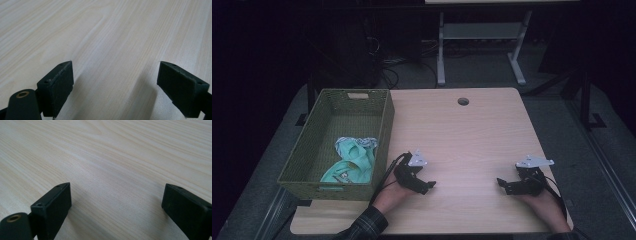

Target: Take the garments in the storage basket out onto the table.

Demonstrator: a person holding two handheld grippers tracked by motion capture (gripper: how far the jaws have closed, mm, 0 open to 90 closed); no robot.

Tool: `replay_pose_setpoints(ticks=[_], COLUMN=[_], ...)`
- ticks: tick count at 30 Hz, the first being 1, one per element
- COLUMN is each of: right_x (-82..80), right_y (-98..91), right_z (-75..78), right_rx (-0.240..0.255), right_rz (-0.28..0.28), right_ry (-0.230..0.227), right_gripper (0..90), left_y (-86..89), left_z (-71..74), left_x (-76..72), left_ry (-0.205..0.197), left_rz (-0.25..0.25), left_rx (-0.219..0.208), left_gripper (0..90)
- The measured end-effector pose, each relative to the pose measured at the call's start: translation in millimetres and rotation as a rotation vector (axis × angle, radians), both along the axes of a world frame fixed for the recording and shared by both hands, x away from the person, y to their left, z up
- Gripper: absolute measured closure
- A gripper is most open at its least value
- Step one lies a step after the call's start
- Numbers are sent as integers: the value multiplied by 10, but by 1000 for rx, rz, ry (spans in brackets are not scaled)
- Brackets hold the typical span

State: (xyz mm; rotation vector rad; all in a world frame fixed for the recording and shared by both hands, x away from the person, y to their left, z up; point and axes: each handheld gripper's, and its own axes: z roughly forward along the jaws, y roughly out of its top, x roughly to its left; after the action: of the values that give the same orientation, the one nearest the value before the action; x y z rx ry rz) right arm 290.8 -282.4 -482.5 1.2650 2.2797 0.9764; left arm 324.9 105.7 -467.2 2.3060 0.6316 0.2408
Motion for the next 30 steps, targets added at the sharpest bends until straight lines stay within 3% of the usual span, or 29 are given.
replay_pose_setpoints(ticks=[3,30], right_x=[-3,-3], right_y=[3,3], right_z=[1,1], right_rx=[3,2], right_rz=[-3,-3], right_ry=[5,5], right_gripper=[87,86], left_y=[9,16], left_z=[27,170], left_x=[6,46], left_ry=[7,5], left_rz=[4,-1], left_rx=[-18,-18], left_gripper=[131,132])
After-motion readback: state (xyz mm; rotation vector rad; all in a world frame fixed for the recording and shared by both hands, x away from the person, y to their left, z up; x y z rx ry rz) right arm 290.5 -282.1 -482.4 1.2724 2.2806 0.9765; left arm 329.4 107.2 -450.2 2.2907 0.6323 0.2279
